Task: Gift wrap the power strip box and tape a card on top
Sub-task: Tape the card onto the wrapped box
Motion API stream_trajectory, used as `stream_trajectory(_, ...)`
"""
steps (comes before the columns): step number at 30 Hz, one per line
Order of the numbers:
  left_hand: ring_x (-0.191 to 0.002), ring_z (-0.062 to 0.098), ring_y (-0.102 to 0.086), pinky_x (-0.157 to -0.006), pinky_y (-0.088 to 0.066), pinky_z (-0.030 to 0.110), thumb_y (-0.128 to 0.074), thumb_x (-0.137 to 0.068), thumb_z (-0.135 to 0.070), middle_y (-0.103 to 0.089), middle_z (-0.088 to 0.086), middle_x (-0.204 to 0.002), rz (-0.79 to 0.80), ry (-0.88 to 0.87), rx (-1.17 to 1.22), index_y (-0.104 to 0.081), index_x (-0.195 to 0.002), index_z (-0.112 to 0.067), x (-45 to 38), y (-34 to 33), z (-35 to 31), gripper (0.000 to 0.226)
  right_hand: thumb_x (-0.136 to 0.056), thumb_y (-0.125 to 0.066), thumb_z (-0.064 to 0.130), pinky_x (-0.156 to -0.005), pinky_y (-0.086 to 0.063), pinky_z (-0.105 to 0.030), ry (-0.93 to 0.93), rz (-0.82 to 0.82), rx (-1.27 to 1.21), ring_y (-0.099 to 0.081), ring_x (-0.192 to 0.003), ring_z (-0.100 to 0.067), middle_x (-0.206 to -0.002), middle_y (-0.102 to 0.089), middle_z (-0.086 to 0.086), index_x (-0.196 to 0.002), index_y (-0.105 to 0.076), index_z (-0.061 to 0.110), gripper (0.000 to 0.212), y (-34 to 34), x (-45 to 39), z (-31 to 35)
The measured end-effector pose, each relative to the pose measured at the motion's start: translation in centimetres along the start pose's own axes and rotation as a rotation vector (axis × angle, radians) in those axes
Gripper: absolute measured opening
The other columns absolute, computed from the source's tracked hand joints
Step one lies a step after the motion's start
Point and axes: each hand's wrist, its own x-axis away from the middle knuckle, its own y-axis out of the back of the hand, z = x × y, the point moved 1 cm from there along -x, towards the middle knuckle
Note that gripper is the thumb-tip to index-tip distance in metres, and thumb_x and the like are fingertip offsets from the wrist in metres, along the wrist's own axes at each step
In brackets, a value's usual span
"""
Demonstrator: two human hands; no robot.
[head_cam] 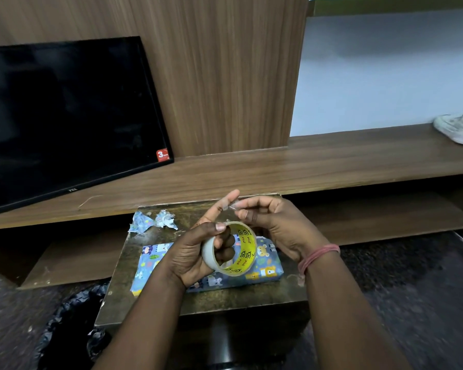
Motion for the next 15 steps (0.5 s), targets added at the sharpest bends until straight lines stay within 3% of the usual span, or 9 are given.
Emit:
stream_trajectory(5,-0.054,0.009,-0.029,-0.051,-0.027,0.022,-0.072,-0.084,-0.008,-0.048,0.0,-0.055,0.01,0.04,0.026,-0.039,-0.156,-0.024,-0.3,0.1,0.3,0.081,-0.087,-0.075,0.006,-0.072,-0.054,-0.033,0.051,-0.083,0.103,-0.065,-0.069,-0.018,-0.084,-0.072,-0.017,-0.095,-0.075,0.003,0.009,0.3,-0.6,-0.1)
stream_trajectory(7,-0.055,0.009,-0.028,-0.05,-0.028,0.022,-0.07,-0.086,-0.007,-0.051,0.0,-0.055,0.025,0.057,0.068,-0.036,-0.158,-0.022,-0.4,0.1,0.4,0.081,-0.092,-0.07,0.009,-0.064,-0.052,-0.025,0.071,-0.093,0.206,-0.062,-0.062,-0.01,-0.077,-0.07,-0.009,-0.093,-0.073,0.008,0.003,0.7,-0.8,0.0)
stream_trajectory(11,-0.058,0.009,-0.03,-0.052,-0.031,0.02,-0.058,-0.092,-0.004,-0.054,0.0,-0.058,0.066,0.118,0.118,-0.025,-0.161,-0.012,-0.5,0.2,0.4,0.077,-0.097,-0.059,0.01,-0.07,-0.048,-0.023,0.276,-0.206,0.667,-0.059,-0.071,0.0,-0.078,-0.066,0.011,-0.089,-0.067,0.017,0.013,1.6,-1.2,0.0)
stream_trajectory(15,-0.062,0.01,-0.033,-0.055,-0.029,0.022,-0.048,-0.097,-0.004,-0.062,0.002,-0.067,0.092,0.215,0.006,-0.019,-0.159,0.002,-0.6,0.9,0.1,0.069,-0.092,-0.052,-0.002,-0.074,-0.046,-0.027,0.511,-0.33,0.9,-0.055,-0.083,-0.005,-0.089,-0.058,0.01,-0.084,-0.056,0.019,0.023,2.5,-1.5,0.0)
